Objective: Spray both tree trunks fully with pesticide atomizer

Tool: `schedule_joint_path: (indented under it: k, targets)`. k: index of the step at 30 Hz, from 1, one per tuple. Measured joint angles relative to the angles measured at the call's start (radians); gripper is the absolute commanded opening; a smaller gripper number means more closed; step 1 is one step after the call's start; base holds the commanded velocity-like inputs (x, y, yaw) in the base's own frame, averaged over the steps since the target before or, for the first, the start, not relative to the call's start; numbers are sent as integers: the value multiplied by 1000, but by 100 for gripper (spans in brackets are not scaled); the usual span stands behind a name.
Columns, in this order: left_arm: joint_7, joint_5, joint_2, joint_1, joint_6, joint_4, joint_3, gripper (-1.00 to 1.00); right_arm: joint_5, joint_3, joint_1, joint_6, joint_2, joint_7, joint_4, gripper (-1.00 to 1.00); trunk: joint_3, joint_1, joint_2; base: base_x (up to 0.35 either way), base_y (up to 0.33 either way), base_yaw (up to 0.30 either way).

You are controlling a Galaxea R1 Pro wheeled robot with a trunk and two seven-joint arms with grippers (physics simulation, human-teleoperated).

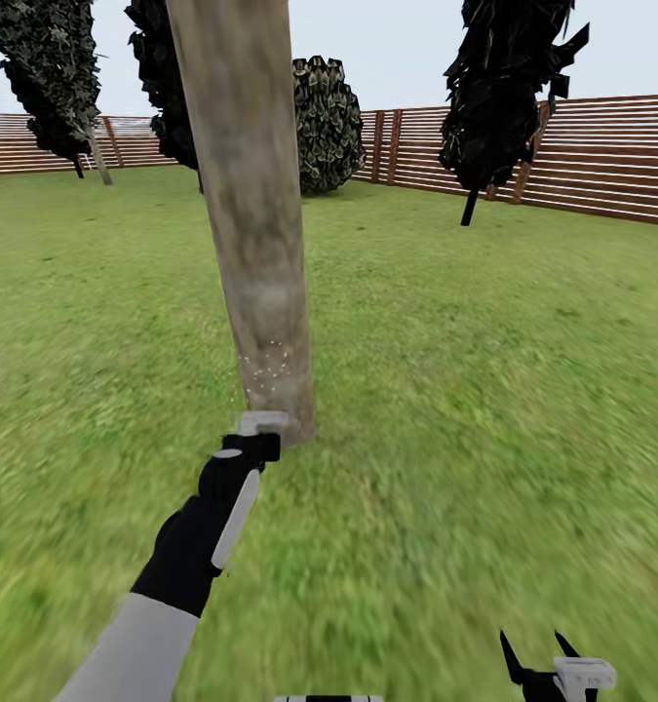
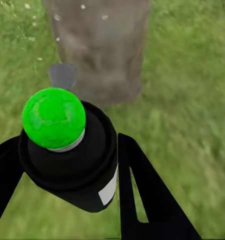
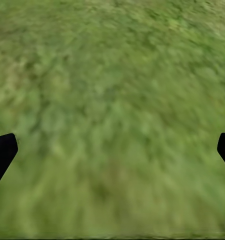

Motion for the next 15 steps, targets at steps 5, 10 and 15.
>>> schedule_joint_path:
  k: [5,10,15]
  targets:
    - [4,-2,2,-9,61,-108,-89,-100,0,0,0,0,0,0,0,100,0,0,0,-48,0,0]
    - [-15,-11,18,-43,192,-164,140,-100,0,0,0,0,0,0,0,100,0,0,0,-1,0,0]
    - [-79,9,24,-105,279,-171,160,-100,0,0,0,0,0,0,0,100,0,0,0,0,0,0]
